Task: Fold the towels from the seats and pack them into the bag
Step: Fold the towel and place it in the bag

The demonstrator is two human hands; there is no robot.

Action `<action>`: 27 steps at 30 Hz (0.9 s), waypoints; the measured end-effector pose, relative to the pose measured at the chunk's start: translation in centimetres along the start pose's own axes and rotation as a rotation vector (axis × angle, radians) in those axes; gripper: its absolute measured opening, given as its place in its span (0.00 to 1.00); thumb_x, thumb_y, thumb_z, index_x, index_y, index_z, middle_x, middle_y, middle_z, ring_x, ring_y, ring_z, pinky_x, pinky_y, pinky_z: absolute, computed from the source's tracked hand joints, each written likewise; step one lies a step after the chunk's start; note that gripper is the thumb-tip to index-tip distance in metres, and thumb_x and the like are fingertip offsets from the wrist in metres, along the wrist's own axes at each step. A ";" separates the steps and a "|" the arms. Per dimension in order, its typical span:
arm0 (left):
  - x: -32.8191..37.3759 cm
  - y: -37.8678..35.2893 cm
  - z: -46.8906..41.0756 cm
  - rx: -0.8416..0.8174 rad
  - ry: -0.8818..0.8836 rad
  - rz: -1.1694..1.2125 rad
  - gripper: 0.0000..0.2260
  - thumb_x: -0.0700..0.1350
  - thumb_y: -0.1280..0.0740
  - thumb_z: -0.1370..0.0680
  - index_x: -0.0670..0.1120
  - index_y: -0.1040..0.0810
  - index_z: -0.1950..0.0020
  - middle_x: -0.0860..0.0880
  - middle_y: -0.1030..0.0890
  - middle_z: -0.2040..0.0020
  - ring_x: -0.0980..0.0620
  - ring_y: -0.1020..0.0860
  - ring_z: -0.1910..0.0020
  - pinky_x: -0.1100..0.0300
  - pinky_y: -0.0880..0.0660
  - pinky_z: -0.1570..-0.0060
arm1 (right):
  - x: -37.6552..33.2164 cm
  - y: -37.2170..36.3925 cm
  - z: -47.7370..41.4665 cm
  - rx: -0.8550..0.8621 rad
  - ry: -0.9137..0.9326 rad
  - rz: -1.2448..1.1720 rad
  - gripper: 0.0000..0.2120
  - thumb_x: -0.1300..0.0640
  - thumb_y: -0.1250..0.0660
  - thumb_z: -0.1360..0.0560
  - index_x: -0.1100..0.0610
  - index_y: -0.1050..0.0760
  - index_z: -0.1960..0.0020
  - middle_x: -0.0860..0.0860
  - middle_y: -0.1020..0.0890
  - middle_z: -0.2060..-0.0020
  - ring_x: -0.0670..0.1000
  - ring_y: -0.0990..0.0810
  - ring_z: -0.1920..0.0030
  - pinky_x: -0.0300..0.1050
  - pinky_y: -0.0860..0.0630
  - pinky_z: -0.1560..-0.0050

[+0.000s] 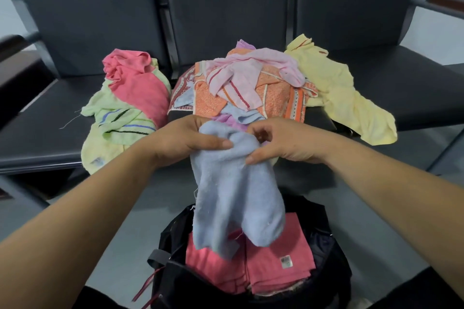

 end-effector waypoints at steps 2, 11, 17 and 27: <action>-0.3 0.0 -0.1 -0.038 0.007 -0.040 0.12 0.40 0.22 0.30 0.38 0.15 0.48 0.39 0.15 0.49 0.45 0.16 0.51 0.55 0.20 0.50 | 0.2 -0.1 0.3 -0.036 -0.017 -0.037 0.13 0.64 0.22 0.29 0.67 0.22 0.49 0.55 0.16 0.54 0.48 0.20 0.53 0.43 0.24 0.49; -0.9 -1.7 -1.2 -0.181 0.030 0.066 0.06 0.41 0.29 0.23 0.38 0.20 0.51 0.46 0.18 0.58 0.54 0.19 0.58 0.65 0.23 0.56 | -0.3 -1.1 0.5 -0.125 -0.057 -0.202 0.18 0.55 0.21 0.34 0.66 0.24 0.56 0.57 0.24 0.59 0.52 0.24 0.56 0.48 0.28 0.50; -0.9 -0.6 -1.3 -0.161 -0.063 -0.014 0.09 0.36 0.28 0.28 0.47 0.25 0.59 0.50 0.26 0.65 0.57 0.29 0.67 0.68 0.30 0.65 | -0.8 0.7 0.5 0.076 -0.070 0.071 0.10 0.54 0.22 0.28 0.58 0.20 0.59 0.40 0.26 0.74 0.38 0.30 0.70 0.32 0.35 0.65; -2.8 1.2 -0.5 -0.221 0.134 -0.349 0.21 0.47 0.23 0.30 0.45 0.24 0.41 0.38 0.20 0.51 0.45 0.23 0.52 0.44 0.26 0.47 | 0.4 3.0 1.7 -0.151 -0.206 0.674 0.08 0.56 0.23 0.28 0.56 0.19 0.63 0.48 0.22 0.73 0.43 0.29 0.73 0.42 0.33 0.67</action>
Point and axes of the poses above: each hand's wrist, its own z-axis away from the middle knuckle, its own y-axis out of the back of the hand, x = y × z, the point moved 2 cm from there along -z, towards the middle knuckle
